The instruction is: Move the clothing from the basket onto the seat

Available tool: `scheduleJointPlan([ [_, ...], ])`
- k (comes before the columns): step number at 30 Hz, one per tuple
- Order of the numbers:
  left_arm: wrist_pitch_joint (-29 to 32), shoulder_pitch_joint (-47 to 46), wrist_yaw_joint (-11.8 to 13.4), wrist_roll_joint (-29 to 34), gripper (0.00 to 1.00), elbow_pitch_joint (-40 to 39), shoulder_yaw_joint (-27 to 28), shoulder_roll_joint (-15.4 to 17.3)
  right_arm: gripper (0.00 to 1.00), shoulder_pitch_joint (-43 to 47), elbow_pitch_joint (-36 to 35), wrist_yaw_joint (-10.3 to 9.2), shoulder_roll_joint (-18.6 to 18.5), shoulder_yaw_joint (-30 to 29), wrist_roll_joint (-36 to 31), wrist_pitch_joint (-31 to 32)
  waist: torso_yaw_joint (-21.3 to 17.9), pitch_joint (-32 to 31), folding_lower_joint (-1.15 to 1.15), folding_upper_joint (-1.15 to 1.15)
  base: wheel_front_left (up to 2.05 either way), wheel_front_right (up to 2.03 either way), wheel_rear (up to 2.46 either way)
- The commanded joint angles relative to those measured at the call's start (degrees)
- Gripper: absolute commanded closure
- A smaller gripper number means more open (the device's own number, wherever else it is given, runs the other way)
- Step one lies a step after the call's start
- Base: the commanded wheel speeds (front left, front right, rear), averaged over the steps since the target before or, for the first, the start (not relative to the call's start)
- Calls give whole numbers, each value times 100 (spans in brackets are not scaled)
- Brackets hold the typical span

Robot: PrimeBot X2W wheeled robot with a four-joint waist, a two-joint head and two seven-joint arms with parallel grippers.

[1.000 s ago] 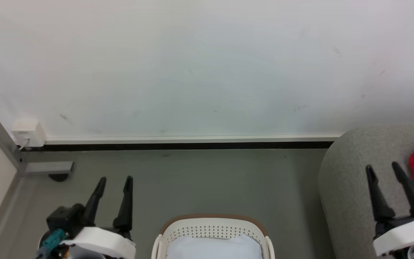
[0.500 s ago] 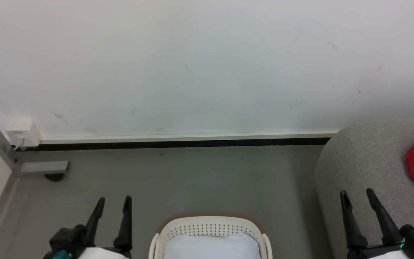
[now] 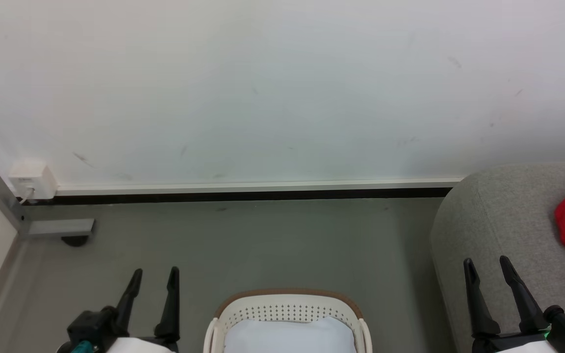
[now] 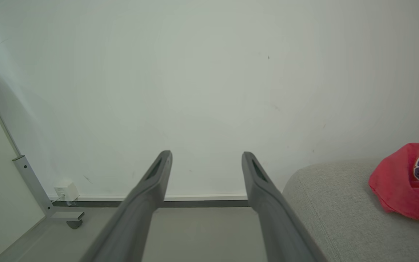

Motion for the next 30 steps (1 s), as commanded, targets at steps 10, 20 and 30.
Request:
scheduleJointPlan([
  [10,-3,3,-58,83,0,-10,69,-5,0,-2,2,-13,-9,65,50,-18,-8,17,0,0,0,0,0],
  [20,84,35,-49,-171,100,170,80,-45,100,66,113,0,48,63,211,54,-9,24,0,0,0,0,0],
  [30,371,8,-55,-1263,100,110,178,-40,100,2,140,-1,65,-102,1187,330,-8,42,0,0,0,0,0],
])
